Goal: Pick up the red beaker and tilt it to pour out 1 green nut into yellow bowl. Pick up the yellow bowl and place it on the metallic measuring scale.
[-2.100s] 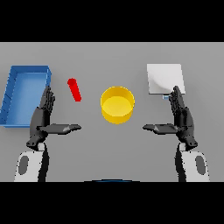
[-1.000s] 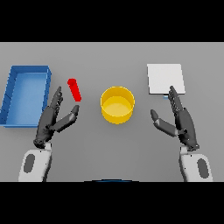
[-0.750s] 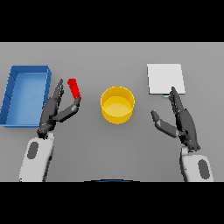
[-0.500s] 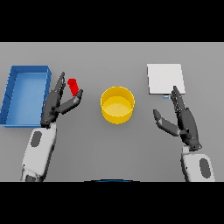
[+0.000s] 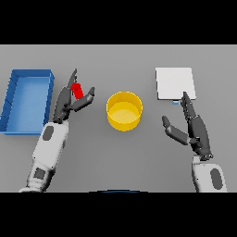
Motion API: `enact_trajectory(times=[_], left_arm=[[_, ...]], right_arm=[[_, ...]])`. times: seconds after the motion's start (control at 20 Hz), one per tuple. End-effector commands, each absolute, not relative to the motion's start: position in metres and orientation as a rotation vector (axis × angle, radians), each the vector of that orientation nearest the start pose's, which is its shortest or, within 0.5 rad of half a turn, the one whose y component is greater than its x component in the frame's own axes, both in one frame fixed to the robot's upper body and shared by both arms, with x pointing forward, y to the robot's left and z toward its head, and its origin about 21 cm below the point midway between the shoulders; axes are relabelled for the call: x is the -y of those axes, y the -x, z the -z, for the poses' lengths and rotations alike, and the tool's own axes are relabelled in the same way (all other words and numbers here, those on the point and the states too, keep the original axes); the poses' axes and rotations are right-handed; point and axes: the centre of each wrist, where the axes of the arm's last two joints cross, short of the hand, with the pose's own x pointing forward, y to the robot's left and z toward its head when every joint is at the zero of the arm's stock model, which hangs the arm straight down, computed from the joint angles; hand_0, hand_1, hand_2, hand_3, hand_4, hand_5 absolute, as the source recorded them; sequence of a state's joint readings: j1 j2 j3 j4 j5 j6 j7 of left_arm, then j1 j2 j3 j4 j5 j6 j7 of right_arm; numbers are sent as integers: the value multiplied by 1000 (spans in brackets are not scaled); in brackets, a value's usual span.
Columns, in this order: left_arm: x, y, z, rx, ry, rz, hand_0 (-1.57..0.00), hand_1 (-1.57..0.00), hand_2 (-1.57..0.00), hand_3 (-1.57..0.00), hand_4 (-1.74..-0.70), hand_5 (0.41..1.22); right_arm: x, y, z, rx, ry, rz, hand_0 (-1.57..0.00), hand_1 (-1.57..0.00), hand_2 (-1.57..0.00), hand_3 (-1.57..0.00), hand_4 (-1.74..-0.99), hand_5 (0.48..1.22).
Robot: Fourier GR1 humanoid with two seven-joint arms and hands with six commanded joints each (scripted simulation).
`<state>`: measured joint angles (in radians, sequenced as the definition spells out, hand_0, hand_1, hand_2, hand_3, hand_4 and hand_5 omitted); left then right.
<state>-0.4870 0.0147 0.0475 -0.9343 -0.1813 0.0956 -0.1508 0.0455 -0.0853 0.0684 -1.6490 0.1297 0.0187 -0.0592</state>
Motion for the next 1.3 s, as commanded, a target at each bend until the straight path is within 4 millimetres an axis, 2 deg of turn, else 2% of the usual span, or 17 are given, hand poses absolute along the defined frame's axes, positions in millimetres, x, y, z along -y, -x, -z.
enact_trajectory(times=[0.0, 0.1, 0.2, 0.25, 0.35, 0.45, 0.55, 0.6, 0.75, 0.85, 1.1, 1.25], left_arm=[[-186, -356, 27, 1559, -111, 247, 1, 1, 1, 1, -1310, 697], [-185, -361, 29, 1557, -107, 213, 1, -6, -50, -30, -1347, 726], [-177, -364, 29, 1563, -100, 184, -338, -306, -322, -239, -1385, 765], [-178, -365, 31, 1569, -96, 155, -585, -556, -551, -416, -1416, 786], [-173, -367, 34, 1569, -78, 132, -940, -921, -918, -832, -1425, 943], [-172, -371, 30, 1580, -106, 137, -1167, -1155, -1153, -1081, -1529, 1043], [-172, -370, 32, 1610, -106, 152, -1312, -1305, -1304, -1151, -1596, 1107], [-172, -368, 32, 1607, -92, 149, -1364, -1358, -1357, -1176, -1621, 1130], [-166, -368, 29, 1615, -97, 191, -1465, -1462, -1462, -1369, -1542, 1174], [-166, -367, 26, 1627, -109, 203, -1503, -1501, -1501, -1442, -1519, 1191], [-171, -372, 2, 1674, -110, 208, -1549, -1548, -1548, -1529, -1500, 1211], [-166, -375, -24, 1720, -150, 289, -1560, -1559, -1559, -1549, -1496, 1216]], right_arm=[[237, -237, -9, 1656, 106, -223, 1, 1, 1, 1, -1300, 647], [235, -238, -9, 1647, 104, -215, 1, 1, 1, 1, -1301, 647], [232, -241, -12, 1643, 111, -214, 1, 1, 1, 1, -1294, 645], [231, -242, -13, 1644, 112, -212, 1, 1, 1, 1, -1292, 645], [232, -243, -8, 1622, 111, -213, 1, 1, 1, 1, -1290, 646], [234, -241, -9, 1636, 118, -210, 1, 1, 1, 1, -1291, 649], [235, -238, -9, 1646, 115, -214, 1, 1, 1, 1, -1290, 651], [235, -238, -9, 1643, 115, -221, 1, 1, 1, 1, -1290, 649], [231, -244, -10, 1639, 110, -221, 1, 1, 1, 1, -1288, 648], [231, -239, -8, 1651, 111, -225, 1, 1, 1, 1, -1289, 650], [229, -239, -8, 1644, 119, -231, 1, 1, 1, 1, -1294, 662], [227, -239, -9, 1659, 119, -238, 1, 1, 1, 1, -1289, 664]])
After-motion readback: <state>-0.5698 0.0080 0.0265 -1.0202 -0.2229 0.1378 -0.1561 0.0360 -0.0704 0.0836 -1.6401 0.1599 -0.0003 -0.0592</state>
